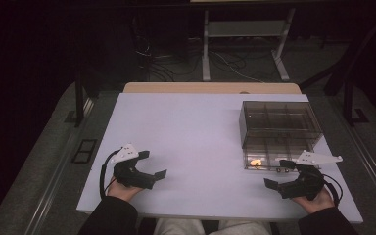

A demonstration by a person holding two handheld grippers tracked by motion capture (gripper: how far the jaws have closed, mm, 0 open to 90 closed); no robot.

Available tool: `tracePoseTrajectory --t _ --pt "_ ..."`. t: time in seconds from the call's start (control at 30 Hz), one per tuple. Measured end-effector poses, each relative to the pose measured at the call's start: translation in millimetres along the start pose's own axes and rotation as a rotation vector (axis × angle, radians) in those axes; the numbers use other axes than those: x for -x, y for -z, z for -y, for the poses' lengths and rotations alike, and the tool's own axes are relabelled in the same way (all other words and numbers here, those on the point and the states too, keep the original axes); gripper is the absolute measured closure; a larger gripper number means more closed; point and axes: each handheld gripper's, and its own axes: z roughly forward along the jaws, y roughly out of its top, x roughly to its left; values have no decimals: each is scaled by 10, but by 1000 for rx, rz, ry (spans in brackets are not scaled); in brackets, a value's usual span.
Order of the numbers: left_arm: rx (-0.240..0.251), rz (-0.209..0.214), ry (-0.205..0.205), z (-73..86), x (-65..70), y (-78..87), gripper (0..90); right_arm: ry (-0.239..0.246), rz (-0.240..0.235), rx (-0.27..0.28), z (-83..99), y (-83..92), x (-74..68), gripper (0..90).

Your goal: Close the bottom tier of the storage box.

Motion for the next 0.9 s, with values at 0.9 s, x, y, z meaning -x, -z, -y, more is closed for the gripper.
tracePoseTrajectory --t 0.9 --pt "-53 19 -32 23 16 -71 0 -34 -56 -133 -135 116 252 196"
